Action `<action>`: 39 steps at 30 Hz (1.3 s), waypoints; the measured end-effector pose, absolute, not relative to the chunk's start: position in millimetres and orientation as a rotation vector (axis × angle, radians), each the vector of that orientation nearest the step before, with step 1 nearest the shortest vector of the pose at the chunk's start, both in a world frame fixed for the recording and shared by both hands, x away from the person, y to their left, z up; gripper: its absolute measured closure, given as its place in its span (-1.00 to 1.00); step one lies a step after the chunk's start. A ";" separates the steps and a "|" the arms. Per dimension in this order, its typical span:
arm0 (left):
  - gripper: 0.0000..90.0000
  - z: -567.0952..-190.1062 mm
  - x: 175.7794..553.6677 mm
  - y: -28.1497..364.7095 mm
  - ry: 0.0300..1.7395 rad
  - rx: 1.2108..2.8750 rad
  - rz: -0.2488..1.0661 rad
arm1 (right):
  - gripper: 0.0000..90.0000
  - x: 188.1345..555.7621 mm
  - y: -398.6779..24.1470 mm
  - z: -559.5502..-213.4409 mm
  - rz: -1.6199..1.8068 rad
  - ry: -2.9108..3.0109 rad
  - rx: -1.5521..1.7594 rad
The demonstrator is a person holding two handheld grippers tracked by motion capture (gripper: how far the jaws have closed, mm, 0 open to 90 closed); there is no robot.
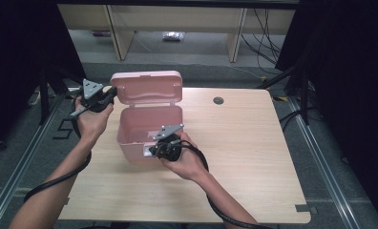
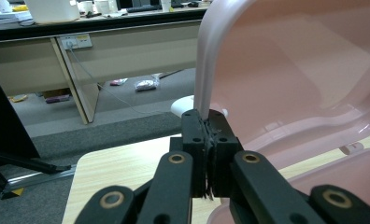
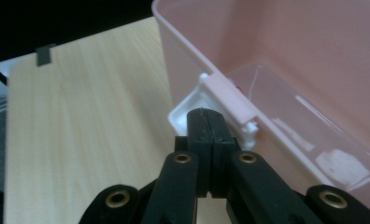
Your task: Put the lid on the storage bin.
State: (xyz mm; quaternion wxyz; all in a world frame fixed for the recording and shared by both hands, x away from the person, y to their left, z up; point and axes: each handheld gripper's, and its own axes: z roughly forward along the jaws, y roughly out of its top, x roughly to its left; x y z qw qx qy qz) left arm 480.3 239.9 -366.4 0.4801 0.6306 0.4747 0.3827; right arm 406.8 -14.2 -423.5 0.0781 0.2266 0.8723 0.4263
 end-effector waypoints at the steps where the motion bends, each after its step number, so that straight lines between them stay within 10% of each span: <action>1: 0.95 -366.6 479.8 239.7 1.158 1.539 0.937 | 1.00 405.9 -15.1 -421.8 1.274 2.613 0.674; 39: 0.94 -374.7 456.6 241.9 1.125 1.567 0.929 | 1.00 425.7 -61.9 -399.9 1.382 2.400 0.877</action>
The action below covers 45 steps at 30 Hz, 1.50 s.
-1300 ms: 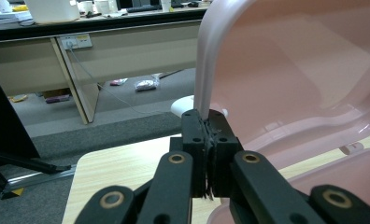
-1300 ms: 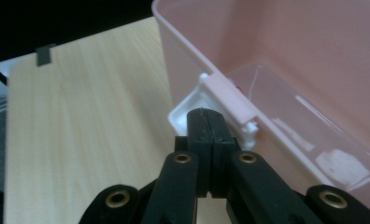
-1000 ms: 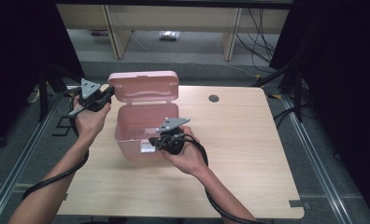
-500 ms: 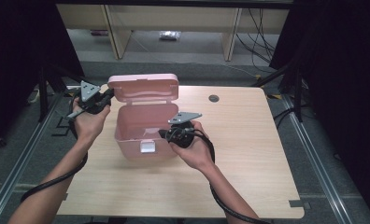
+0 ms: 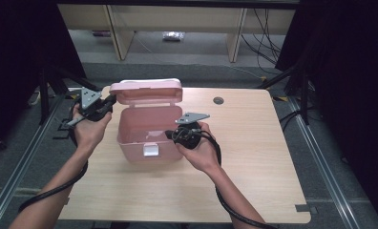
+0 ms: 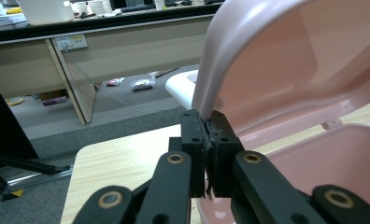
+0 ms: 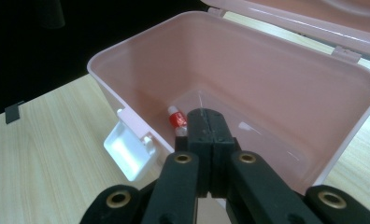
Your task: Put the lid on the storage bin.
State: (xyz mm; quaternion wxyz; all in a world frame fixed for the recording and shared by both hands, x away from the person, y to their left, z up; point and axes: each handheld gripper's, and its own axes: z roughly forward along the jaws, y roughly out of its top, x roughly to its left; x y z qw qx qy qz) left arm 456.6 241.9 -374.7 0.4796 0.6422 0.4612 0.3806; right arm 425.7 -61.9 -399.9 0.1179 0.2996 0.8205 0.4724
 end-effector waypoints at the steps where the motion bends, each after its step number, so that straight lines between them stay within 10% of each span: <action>1: 0.94 -375.0 456.1 242.0 1.125 1.567 0.929 | 1.00 425.8 -62.0 -399.9 1.386 2.399 0.877; 45: 0.89 -410.1 420.7 242.7 1.070 1.650 0.941 | 1.00 438.2 -80.8 -385.7 1.458 2.289 0.937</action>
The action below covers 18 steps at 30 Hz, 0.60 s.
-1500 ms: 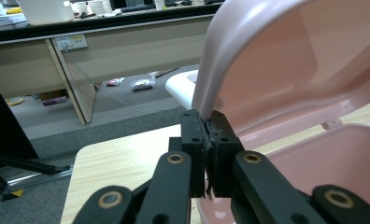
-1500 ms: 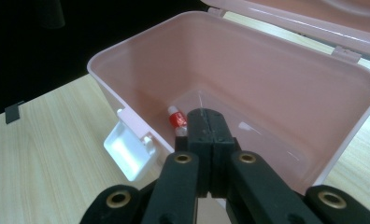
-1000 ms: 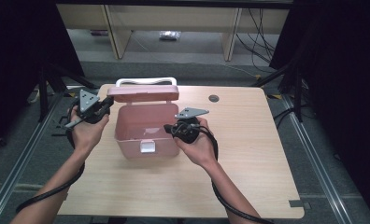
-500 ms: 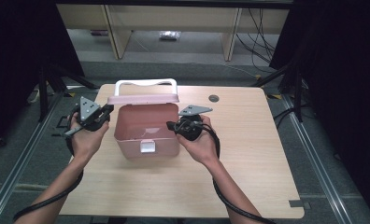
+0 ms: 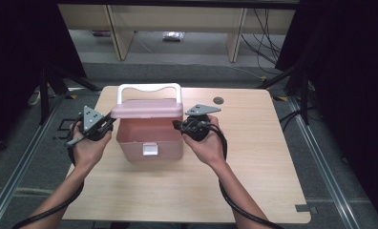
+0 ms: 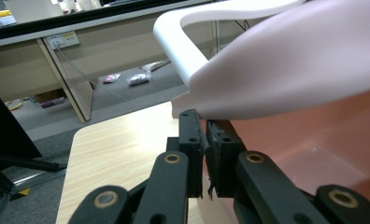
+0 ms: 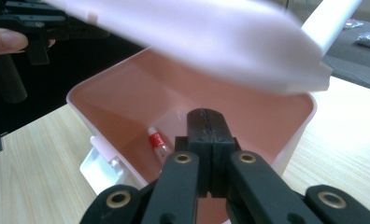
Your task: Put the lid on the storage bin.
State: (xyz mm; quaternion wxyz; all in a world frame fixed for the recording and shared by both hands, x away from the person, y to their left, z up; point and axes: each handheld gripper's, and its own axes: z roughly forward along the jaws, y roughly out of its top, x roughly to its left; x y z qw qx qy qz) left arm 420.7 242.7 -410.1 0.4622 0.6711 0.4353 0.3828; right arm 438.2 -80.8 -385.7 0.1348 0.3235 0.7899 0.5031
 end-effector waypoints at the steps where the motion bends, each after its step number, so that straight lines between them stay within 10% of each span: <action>1: 0.90 -411.2 420.3 243.0 1.070 1.655 0.937 | 1.00 436.4 -80.2 -385.2 1.462 2.287 0.982; 18: 0.69 -421.1 402.8 256.8 1.061 1.665 0.943 | 1.00 434.0 -80.1 -387.5 1.403 2.329 0.939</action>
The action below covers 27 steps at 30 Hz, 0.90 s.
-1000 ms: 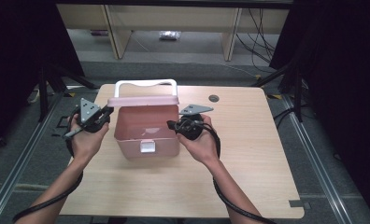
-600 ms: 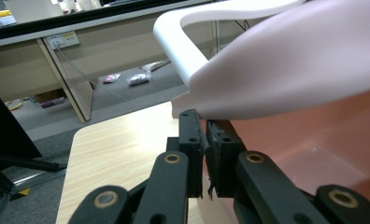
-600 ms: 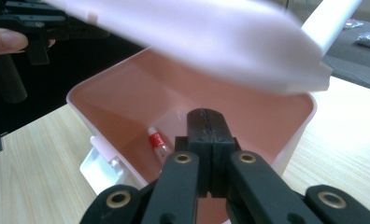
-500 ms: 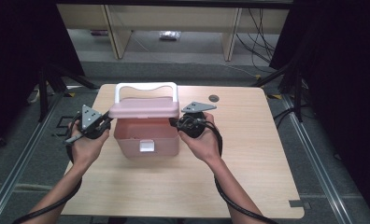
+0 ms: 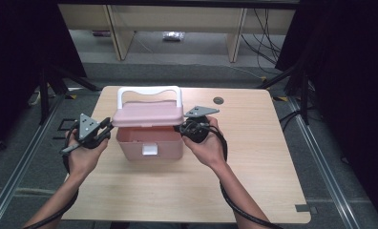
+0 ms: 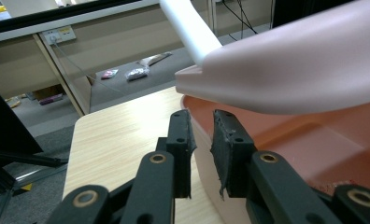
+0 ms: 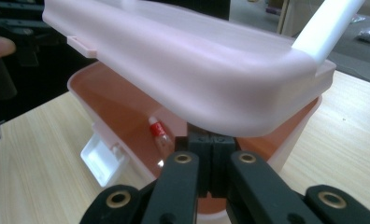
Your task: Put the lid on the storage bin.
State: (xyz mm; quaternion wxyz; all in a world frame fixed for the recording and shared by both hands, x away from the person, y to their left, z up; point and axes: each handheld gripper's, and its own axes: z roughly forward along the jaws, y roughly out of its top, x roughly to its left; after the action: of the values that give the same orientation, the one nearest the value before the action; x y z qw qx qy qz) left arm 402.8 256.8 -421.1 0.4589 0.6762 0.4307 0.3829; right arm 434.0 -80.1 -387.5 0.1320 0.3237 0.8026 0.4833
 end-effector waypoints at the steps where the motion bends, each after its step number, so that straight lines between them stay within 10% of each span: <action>1: 0.68 -420.6 401.0 258.3 1.059 1.661 0.945 | 1.00 432.7 -81.2 -387.1 1.381 2.329 0.945; 27: 0.29 -441.1 355.8 290.3 1.064 1.604 0.970 | 1.00 408.1 -145.1 -404.9 1.245 2.310 1.002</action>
State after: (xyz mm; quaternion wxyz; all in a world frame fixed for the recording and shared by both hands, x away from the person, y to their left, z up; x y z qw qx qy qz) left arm 355.8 290.3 -441.1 0.4733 0.6555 0.4348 0.3966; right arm 408.1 -145.1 -404.9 0.1655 0.3520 0.8110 0.4370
